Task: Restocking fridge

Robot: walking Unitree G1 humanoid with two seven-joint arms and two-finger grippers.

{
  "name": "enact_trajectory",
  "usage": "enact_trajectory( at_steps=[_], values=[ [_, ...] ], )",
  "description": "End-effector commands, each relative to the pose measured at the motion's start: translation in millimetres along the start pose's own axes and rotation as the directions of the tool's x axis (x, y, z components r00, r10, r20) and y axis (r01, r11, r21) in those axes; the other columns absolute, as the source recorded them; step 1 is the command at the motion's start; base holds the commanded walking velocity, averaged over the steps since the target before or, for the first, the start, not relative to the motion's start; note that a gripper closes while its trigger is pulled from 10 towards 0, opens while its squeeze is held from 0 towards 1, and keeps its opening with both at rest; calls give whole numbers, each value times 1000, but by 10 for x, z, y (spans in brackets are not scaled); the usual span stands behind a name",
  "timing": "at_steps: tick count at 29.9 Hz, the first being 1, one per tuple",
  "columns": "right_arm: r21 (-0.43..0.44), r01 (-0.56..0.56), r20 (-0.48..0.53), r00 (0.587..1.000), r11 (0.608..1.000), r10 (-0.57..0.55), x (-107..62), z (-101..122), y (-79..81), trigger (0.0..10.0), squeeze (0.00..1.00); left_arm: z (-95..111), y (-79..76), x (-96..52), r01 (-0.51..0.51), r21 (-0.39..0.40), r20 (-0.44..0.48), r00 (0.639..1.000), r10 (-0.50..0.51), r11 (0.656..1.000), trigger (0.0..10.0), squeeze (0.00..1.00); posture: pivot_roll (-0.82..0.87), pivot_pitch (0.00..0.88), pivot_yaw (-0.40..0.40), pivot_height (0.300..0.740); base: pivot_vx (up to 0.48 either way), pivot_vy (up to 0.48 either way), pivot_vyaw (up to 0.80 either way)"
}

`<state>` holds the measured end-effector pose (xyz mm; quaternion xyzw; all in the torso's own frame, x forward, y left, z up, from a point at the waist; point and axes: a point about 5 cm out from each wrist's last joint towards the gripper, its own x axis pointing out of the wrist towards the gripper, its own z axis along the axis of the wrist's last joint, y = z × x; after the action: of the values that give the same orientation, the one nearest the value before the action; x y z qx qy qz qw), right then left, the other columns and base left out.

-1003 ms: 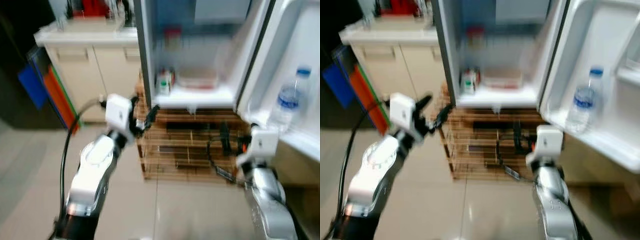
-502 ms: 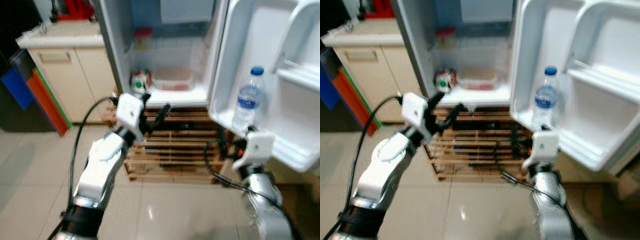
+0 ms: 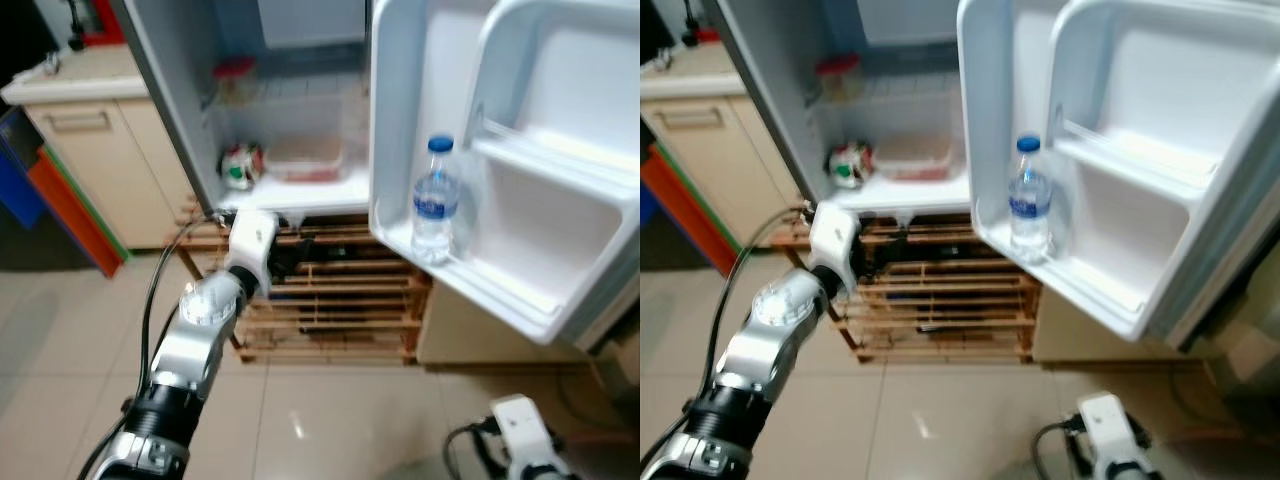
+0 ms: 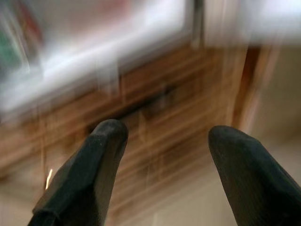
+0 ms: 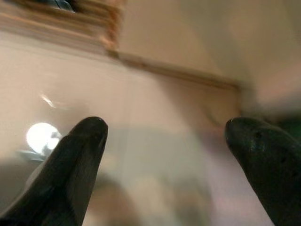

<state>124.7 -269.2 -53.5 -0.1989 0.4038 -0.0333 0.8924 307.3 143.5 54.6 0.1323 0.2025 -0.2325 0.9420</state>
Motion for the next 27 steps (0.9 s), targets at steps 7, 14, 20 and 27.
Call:
enact_trajectory(
  at_steps=[7,14,20,27],
  values=[
    [-27,463,-24,886,886,-464,-7,0,-942,10000,0,-776,-57,-33,43,28,-416,909,-28,999,10000,0,-202,0,107,740,0,0,0],
    [102,716,119,680,690,-723,-157,452,-1609,10000,0,-1006,-11,-117,53,113,-497,868,10,992,10000,0,-216,0,115,740,0,0,0],
    [274,656,264,652,703,-711,-122,953,-1699,10000,0,-1162,-35,-196,55,85,-528,849,-2,995,10000,0,-214,0,113,740,0,0,0],
    [392,578,422,579,716,-698,-190,1546,-1745,10000,0,-1350,-45,-314,51,128,-567,823,31,990,10000,0,-206,0,104,740,0,0,0]
  ],
)
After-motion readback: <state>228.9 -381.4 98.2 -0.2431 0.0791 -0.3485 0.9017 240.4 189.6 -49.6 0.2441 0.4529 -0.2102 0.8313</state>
